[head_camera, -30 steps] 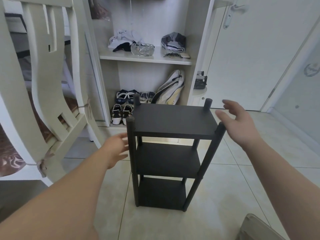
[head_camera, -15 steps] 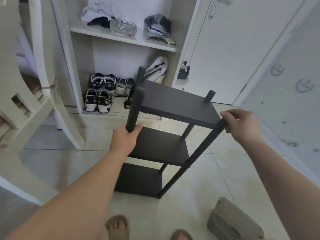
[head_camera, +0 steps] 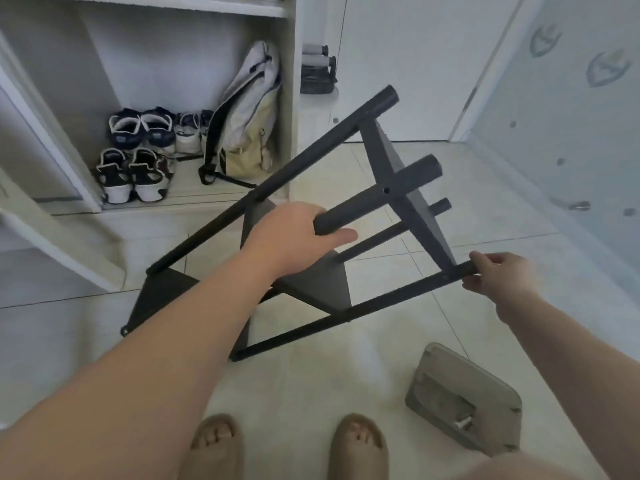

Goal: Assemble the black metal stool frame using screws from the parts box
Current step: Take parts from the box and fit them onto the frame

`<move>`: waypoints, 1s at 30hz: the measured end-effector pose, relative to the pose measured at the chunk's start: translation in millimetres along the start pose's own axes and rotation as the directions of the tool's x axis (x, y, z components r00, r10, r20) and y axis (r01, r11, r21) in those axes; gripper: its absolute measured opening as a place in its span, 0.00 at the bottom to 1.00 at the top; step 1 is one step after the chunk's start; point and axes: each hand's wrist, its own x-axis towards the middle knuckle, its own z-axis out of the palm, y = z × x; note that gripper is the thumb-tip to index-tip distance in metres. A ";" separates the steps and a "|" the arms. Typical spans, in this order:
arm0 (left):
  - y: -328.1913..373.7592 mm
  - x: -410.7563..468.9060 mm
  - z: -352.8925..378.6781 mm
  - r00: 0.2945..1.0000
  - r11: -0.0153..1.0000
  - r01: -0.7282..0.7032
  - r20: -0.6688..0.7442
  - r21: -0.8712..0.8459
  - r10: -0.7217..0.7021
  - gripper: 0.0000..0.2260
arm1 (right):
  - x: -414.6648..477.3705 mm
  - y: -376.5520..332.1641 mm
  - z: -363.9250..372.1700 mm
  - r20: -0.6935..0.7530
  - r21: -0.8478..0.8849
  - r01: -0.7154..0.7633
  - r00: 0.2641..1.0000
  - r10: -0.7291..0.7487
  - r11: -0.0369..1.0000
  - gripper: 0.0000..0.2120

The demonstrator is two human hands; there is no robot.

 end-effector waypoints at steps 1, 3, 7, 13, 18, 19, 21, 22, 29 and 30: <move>1.1 4.2 5.7 0.996 1.000 -0.013 0.085 0.021 0.011 0.20 | 5.9 16.5 5.3 0.027 0.005 -0.049 0.998 0.049 0.999 0.09; 0.4 12.1 23.5 0.986 0.994 -0.044 0.164 0.096 0.028 0.21 | 16.1 47.1 18.1 0.100 0.006 -0.126 0.987 0.125 0.992 0.10; -12.4 24.3 68.5 0.986 0.957 -0.057 0.164 0.285 0.010 0.21 | 29.1 72.2 37.5 0.242 -0.005 -0.121 0.963 0.118 0.993 0.11; -46.0 37.1 129.8 0.983 0.891 -0.055 0.182 0.451 -0.031 0.21 | 29.8 66.4 58.7 0.175 -0.115 0.234 0.961 -0.212 0.965 0.13; -69.6 38.7 172.2 0.958 0.852 -0.126 0.284 0.509 -0.027 0.21 | 25.8 72.8 67.7 0.275 -0.222 0.527 0.841 -0.465 0.820 0.22; -74.0 38.3 178.6 0.953 0.845 -0.141 0.303 0.516 -0.027 0.20 | 26.2 76.7 70.2 0.324 -0.264 0.541 0.829 -0.455 0.798 0.21; -81.9 37.9 187.3 0.944 0.832 -0.165 0.329 0.529 -0.021 0.19 | 27.0 87.7 75.1 0.414 -0.355 0.550 0.817 -0.401 0.756 0.17; -85.5 38.6 190.3 0.942 0.828 -0.172 0.335 0.534 -0.020 0.19 | 26.9 93.7 77.6 0.451 -0.386 0.558 0.809 -0.378 0.734 0.16; -94.6 39.6 198.4 0.937 0.845 -0.110 0.338 0.523 -0.088 0.17 | 31.8 102.1 88.1 0.507 -0.436 0.574 0.793 -0.338 0.693 0.17; -95.5 37.9 197.1 0.934 0.847 -0.103 0.343 0.522 -0.098 0.16 | 31.3 100.1 88.6 0.517 -0.442 0.573 0.792 -0.327 0.690 0.16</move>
